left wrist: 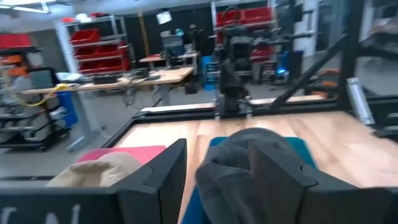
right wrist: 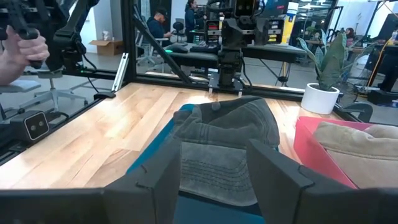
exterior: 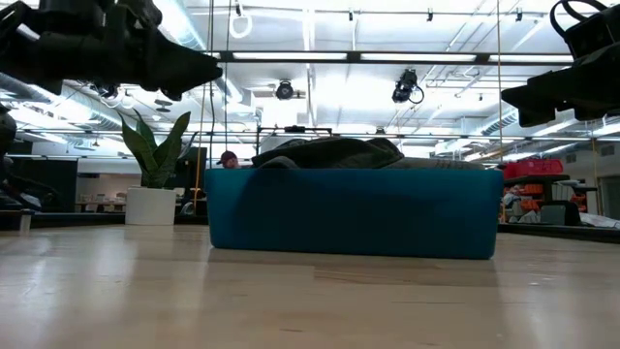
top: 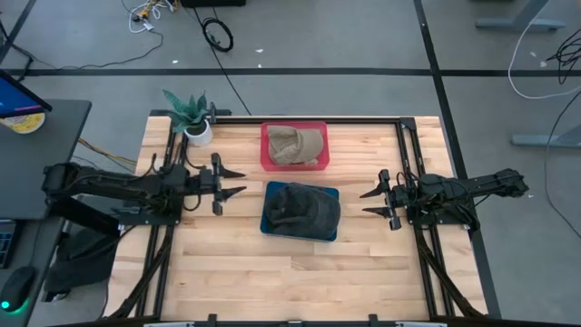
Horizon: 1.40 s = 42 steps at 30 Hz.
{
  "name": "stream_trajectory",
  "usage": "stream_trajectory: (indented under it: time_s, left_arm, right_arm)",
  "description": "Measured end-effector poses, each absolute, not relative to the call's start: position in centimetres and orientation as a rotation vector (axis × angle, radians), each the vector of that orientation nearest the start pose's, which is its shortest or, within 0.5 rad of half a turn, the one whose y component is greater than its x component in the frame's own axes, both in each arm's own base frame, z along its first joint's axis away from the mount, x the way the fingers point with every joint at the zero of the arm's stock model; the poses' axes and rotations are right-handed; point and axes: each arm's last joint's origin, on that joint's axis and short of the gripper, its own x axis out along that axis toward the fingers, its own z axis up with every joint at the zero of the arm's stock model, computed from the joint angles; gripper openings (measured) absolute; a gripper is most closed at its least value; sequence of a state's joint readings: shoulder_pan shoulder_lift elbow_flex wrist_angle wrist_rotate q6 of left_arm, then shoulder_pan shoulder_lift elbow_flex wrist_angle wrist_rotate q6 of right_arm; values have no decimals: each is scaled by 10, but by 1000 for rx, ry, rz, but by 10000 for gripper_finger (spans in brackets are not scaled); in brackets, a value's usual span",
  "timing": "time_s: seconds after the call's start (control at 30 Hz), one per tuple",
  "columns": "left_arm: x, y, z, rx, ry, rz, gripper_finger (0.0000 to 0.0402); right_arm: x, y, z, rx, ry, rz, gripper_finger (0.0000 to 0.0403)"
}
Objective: Pick & Place hat
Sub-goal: Return to Home Position
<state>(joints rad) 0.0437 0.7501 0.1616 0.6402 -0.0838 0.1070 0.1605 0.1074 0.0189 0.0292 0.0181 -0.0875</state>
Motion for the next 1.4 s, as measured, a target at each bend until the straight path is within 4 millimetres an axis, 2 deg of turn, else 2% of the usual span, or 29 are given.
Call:
stream_trajectory:
  time_s: [0.4,0.93,1.27,1.4]
  left_arm:
    - [129,16,195,76,-167,178,177]
    - [89,12,207,76,-315,167,177]
    - [90,12,204,67,-255,176,177]
    - [93,13,191,70,-208,181,177]
  right_arm:
    - [102,16,164,-93,53,145,185]
    - [102,16,164,-93,53,145,185]
    - [102,16,164,-93,53,145,185]
    - [102,16,164,-93,53,145,185]
